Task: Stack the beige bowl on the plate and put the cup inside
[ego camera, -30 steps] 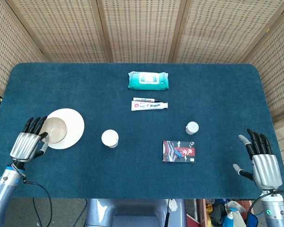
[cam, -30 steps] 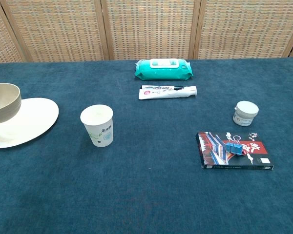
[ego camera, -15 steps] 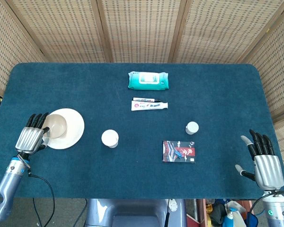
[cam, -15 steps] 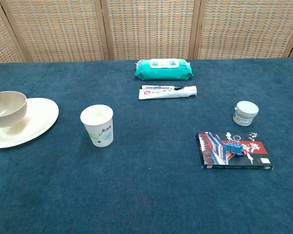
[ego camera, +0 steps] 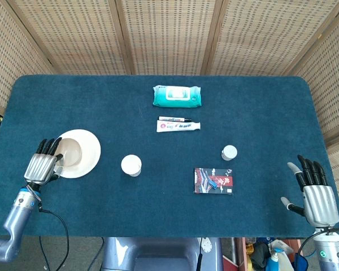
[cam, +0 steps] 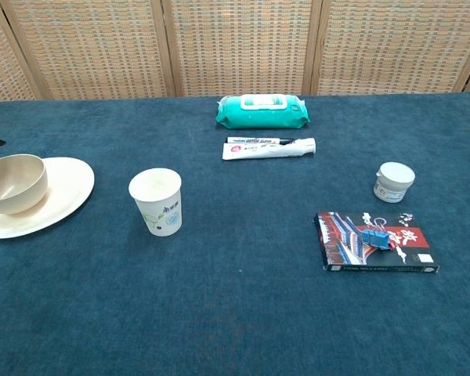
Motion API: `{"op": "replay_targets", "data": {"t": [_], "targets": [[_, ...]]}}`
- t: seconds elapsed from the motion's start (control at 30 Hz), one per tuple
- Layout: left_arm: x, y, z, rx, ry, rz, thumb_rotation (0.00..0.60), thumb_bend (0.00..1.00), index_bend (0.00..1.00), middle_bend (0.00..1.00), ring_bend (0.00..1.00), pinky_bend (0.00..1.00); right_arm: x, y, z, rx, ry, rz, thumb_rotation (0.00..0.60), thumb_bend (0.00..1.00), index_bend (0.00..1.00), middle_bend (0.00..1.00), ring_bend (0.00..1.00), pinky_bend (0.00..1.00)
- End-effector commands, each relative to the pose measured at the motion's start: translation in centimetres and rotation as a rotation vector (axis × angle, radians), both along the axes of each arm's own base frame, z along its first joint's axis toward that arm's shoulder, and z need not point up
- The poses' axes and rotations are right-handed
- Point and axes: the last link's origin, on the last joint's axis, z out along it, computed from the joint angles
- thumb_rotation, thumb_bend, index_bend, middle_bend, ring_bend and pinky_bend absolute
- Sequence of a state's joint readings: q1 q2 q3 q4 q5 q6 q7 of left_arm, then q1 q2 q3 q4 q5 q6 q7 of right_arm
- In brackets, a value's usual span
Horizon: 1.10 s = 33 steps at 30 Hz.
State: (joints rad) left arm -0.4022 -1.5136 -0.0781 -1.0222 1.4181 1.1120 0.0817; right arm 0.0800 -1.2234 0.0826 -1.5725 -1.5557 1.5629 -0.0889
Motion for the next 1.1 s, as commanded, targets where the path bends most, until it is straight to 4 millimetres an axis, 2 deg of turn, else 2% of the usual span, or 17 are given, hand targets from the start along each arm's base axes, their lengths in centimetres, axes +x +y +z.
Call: {"op": "replay_targets", "data": {"t": [0.03, 0.2, 0.27, 0.43, 0.47, 0.57, 0.73, 0.9, 1.1], "targets": [[0.1, 0.0, 0.5, 0.002, -0.002, -0.002, 0.6, 0.17, 0.3, 0.0, 0.0, 0.0, 0.0, 0.0, 0.0, -0.002, 0.0, 0.0, 0.6, 0.13, 0.12, 0.0, 0.0, 0.0], [0.9, -0.1, 2.1, 0.019, -0.021, -0.008, 0.6, 0.12, 0.16, 0.0, 0.0, 0.0, 0.0, 0.1, 0.1, -0.002, 0.001, -0.002, 0.6, 0.13, 0.12, 0.0, 0.0, 0.0], [1.3, -0.2, 2.8, 0.025, -0.027, -0.013, 0.6, 0.11, 0.15, 0.0, 0.0, 0.0, 0.0, 0.1, 0.0, -0.002, 0.003, -0.002, 0.6, 0.13, 0.12, 0.0, 0.0, 0.0], [4.0, -0.7, 5.7, 0.056, -0.107, -0.05, 0.6, 0.11, 0.18, 0.0, 0.0, 0.0, 0.0, 0.1, -0.1, 0.002, 0.005, -0.001, 0.6, 0.13, 0.12, 0.0, 0.0, 0.0], [5.6, -0.8, 6.4, 0.074, -0.152, -0.098, 0.6, 0.11, 0.2, 0.0, 0.0, 0.0, 0.0, 0.2, -0.1, 0.004, 0.006, -0.001, 0.6, 0.13, 0.12, 0.0, 0.0, 0.0], [8.1, -1.5, 7.2, 0.058, -0.182, -0.156, 0.6, 0.13, 0.28, 0.0, 0.0, 0.0, 0.1, 0.2, -0.2, 0.005, 0.009, 0.001, 0.6, 0.13, 0.12, 0.0, 0.0, 0.0], [11.8, -2.0, 6.7, 0.018, -0.215, -0.238, 0.6, 0.16, 0.41, 0.0, 0.0, 0.0, 0.1, 0.2, -0.2, 0.005, 0.009, 0.002, 0.6, 0.13, 0.12, 0.0, 0.0, 0.0], [15.6, -2.3, 4.5, -0.042, -0.222, -0.315, 0.6, 0.19, 0.44, 0.0, 0.0, 0.0, 0.0, 0.2, 0.1, -0.002, 0.001, -0.003, 0.6, 0.13, 0.12, 0.0, 0.0, 0.0], [18.0, -2.2, 1.6, -0.106, -0.21, -0.336, 0.6, 0.24, 0.46, 0.0, 0.0, 0.0, -0.3, 0.2, 0.3, -0.007, -0.012, -0.007, 0.6, 0.13, 0.12, 0.0, 0.0, 0.0]]}}
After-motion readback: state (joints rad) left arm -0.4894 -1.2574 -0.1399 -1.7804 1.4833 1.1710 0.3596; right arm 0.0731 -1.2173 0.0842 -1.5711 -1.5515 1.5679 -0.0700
